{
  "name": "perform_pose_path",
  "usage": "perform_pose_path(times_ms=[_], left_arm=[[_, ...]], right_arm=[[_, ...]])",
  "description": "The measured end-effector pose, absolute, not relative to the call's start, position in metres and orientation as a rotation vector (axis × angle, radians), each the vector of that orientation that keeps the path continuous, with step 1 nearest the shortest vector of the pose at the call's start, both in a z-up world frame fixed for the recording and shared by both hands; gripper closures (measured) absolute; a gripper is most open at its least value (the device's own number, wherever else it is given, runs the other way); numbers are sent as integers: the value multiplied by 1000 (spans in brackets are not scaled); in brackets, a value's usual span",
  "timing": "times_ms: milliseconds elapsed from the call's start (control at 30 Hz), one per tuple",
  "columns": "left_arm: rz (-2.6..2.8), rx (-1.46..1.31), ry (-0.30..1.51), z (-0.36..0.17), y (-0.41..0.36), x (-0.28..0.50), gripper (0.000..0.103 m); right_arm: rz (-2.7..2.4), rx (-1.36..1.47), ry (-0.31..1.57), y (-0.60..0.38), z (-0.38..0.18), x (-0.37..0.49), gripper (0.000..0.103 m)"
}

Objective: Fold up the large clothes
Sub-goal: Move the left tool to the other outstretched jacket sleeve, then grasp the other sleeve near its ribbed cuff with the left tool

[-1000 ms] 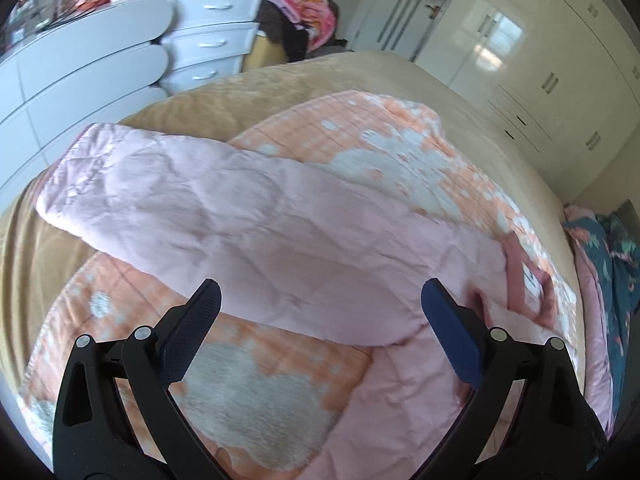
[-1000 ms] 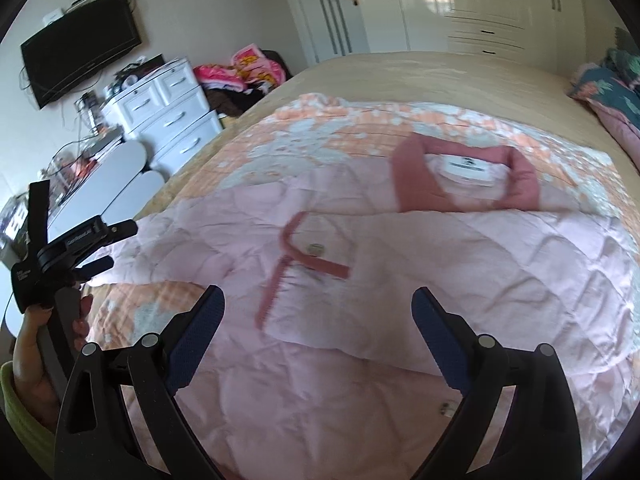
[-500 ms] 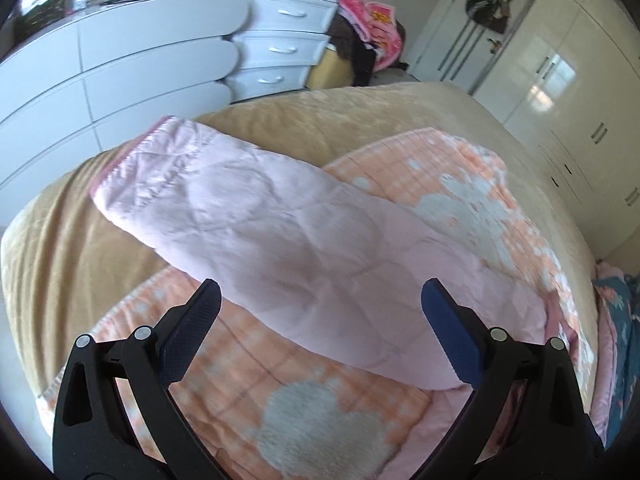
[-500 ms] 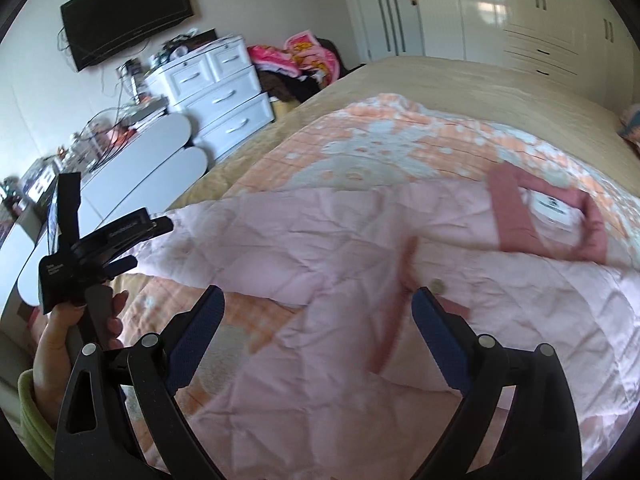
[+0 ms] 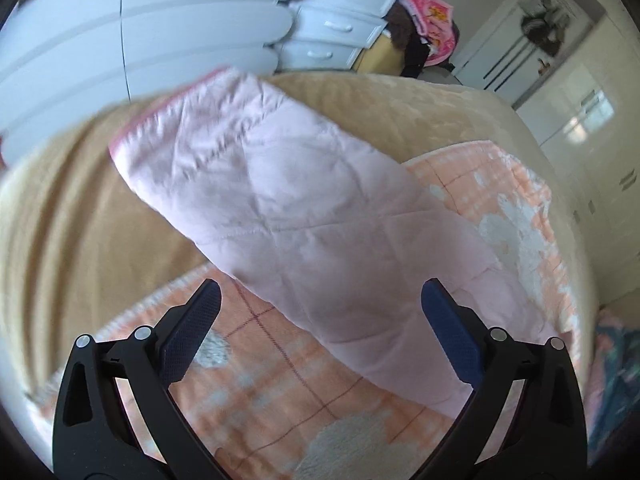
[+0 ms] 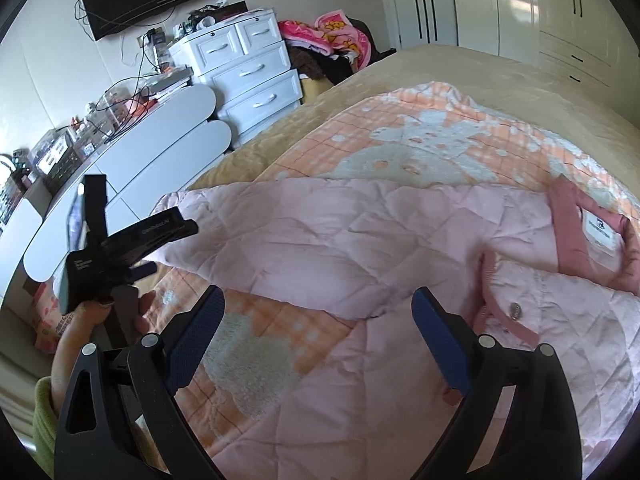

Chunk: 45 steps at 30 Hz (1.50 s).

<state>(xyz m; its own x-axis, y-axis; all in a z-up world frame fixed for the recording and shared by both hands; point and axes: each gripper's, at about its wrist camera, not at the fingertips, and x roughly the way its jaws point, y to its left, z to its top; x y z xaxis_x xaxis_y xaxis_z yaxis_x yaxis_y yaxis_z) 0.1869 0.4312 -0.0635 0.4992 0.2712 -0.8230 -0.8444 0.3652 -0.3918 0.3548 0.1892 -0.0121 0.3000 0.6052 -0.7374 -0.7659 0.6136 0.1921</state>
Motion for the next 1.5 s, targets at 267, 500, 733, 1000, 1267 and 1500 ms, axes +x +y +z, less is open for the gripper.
perform_pose_path(times_ms=[267,500,733,1000,1267,1500], left_arm=[[854,-1081,673,-93,459,177,9],[869,-1126,591,-105,487,169,9],[891,-1126,551,-104,490,167,9],[918,-1083,466,-85,490,150,76],[788,-1020,313,-20,472,144,89],[657,-948,225,33,437,153,91]], right_arm=[[892,-202,884,180,-13,358,9],[854,-195,873,154,-11,362,9],[823,-168,882,132,-17,365,9],[782,-147,880,101,-15,367,9],[749,-96,852,63,-4,365,9],[703,-83,838,23,4,359,9]])
